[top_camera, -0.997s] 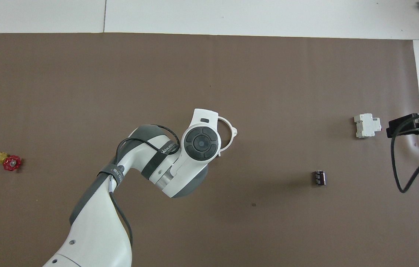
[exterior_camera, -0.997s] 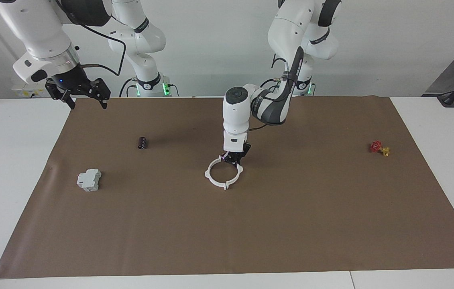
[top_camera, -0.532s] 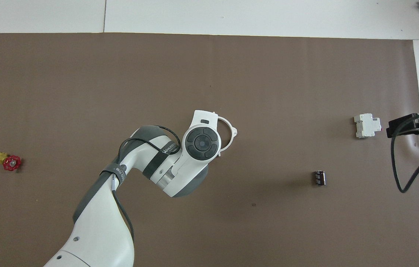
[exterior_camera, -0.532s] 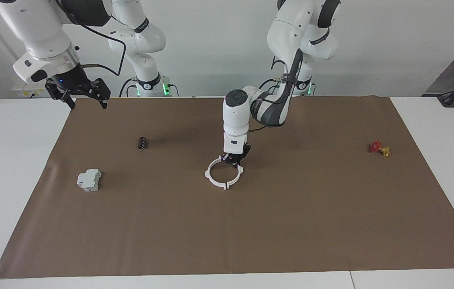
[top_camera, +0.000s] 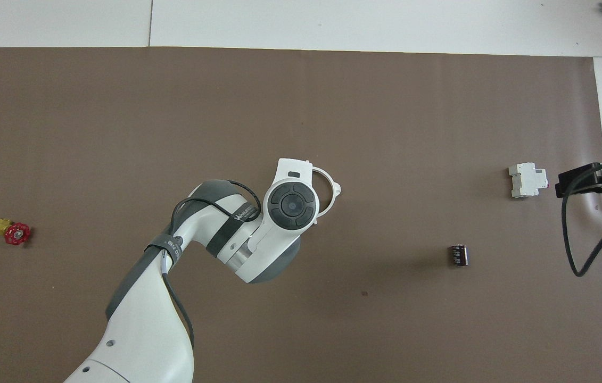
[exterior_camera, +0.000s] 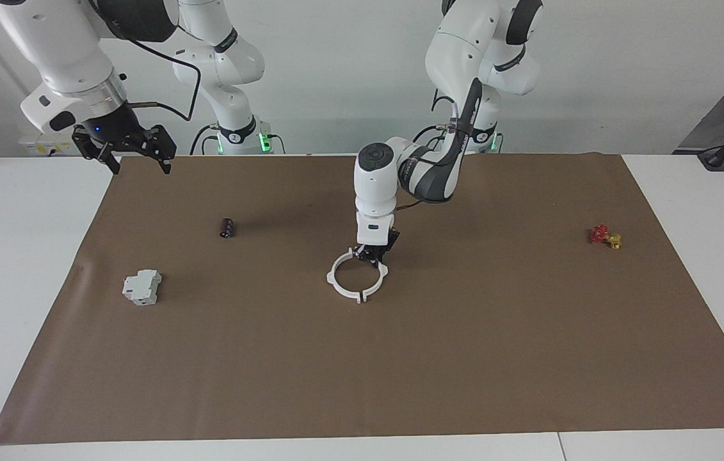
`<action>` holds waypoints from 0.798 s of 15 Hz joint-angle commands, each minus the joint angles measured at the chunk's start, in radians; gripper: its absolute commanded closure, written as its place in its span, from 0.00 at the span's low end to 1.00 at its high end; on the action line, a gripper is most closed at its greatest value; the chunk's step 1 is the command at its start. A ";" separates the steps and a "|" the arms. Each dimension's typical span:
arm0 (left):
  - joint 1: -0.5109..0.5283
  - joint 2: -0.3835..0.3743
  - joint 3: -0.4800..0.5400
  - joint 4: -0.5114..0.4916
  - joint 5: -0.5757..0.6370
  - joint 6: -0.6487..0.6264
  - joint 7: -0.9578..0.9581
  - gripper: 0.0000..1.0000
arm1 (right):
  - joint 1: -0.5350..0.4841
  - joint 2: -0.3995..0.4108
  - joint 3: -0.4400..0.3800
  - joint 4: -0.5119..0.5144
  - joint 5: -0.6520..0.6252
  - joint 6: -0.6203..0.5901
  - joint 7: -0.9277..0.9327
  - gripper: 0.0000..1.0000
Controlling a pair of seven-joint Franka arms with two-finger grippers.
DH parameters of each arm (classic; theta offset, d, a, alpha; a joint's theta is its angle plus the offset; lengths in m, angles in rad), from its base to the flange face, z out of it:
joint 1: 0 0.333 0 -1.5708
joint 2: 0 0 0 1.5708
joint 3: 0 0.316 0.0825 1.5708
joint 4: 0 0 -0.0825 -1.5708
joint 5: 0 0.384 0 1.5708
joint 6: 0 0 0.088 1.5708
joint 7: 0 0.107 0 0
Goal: Assemble drain pipe with both arms
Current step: 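Align the held half-ring against the placed half with the left gripper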
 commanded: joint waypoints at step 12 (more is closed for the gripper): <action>-0.012 0.018 0.002 0.036 0.035 -0.015 -0.090 1.00 | -0.005 -0.010 0.000 -0.007 0.022 0.019 0.000 0.00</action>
